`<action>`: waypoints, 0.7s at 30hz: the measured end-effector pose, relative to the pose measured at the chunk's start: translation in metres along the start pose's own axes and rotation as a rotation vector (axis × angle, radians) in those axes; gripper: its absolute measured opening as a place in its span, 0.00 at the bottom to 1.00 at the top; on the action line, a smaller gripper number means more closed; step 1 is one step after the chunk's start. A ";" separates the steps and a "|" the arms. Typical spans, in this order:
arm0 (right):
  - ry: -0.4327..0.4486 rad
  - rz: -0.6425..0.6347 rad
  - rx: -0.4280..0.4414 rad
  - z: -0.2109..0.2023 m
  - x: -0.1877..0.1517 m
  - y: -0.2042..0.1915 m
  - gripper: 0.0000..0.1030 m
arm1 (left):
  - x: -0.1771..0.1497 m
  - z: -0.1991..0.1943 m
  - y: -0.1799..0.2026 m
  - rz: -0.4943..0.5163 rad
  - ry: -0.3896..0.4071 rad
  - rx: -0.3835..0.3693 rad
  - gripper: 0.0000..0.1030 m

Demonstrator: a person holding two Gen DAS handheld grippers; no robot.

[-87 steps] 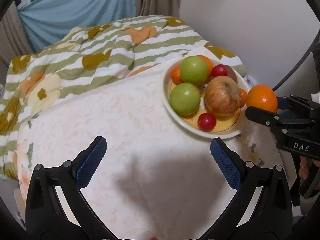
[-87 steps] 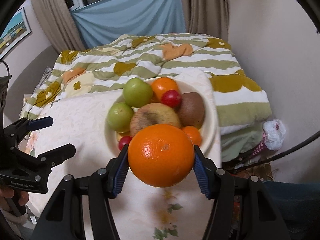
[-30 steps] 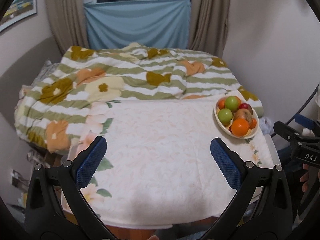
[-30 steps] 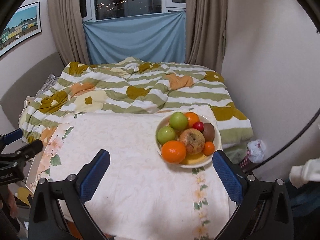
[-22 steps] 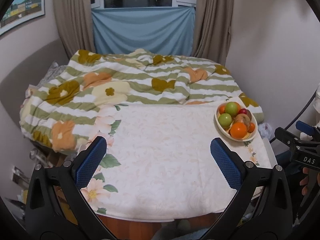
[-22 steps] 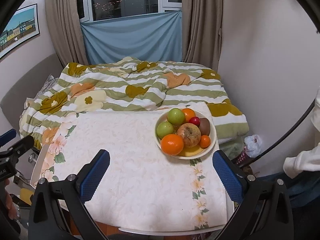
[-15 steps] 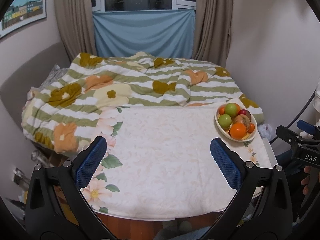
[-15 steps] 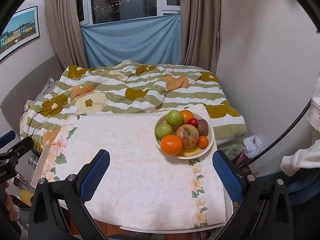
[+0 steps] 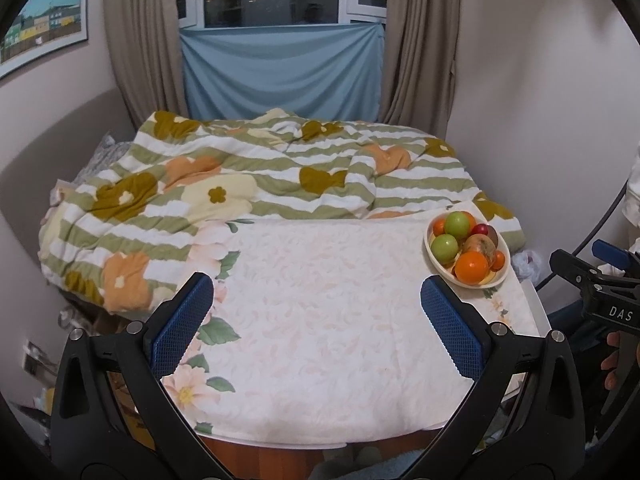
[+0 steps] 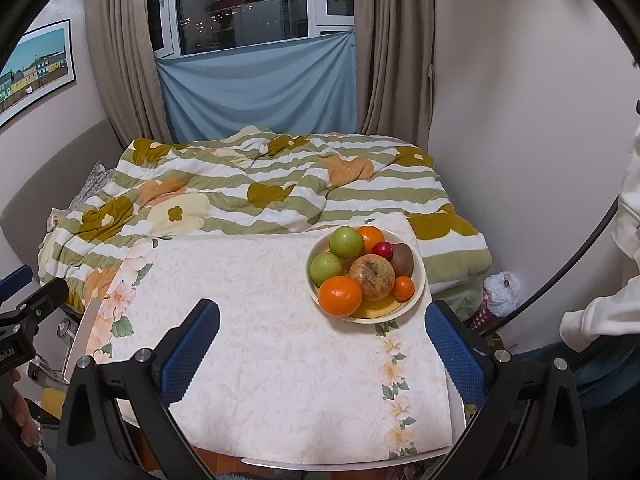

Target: Organize fruits

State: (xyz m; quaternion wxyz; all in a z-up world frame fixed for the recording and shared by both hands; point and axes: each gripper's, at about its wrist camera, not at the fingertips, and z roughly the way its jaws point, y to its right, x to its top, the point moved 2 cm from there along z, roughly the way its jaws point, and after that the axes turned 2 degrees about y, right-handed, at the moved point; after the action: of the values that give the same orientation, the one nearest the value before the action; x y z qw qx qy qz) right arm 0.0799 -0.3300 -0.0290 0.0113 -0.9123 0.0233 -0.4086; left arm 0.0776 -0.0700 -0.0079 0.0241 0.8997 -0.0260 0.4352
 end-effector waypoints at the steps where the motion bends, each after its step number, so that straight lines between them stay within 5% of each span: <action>1: -0.001 0.001 -0.002 0.000 0.000 0.000 0.99 | 0.000 0.000 0.000 0.002 0.000 -0.001 1.00; 21: -0.002 0.004 -0.003 0.002 0.003 0.003 0.99 | 0.002 0.002 0.001 0.009 -0.002 -0.005 1.00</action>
State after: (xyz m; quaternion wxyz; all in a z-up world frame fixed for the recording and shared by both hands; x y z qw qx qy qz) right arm 0.0832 -0.3327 -0.0283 0.0107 -0.9128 0.0257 -0.4075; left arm 0.0802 -0.0716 -0.0081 0.0242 0.8998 -0.0311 0.4345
